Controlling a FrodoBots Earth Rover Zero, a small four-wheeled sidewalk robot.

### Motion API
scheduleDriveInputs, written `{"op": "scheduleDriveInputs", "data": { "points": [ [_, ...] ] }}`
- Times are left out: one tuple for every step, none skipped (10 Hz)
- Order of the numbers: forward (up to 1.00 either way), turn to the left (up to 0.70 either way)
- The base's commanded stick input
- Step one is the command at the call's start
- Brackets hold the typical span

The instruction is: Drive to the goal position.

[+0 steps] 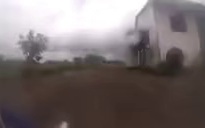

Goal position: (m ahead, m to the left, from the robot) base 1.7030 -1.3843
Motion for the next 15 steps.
{"op": "scheduleDriveInputs", "data": {
  "points": [
    [0.70, 0.00],
    [0.70, 0.00],
    [0.70, 0.00],
    [0.70, 0.00],
    [0.70, 0.00],
    [0.70, 0.00],
    [0.70, 0.00],
    [0.70, 0.00],
    [0.70, 0.00],
    [0.70, 0.00],
    [0.70, 0.00],
    [0.70, 0.00],
    [0.70, 0.00],
    [0.70, 0.00],
    [0.70, 0.00]
  ]
}}
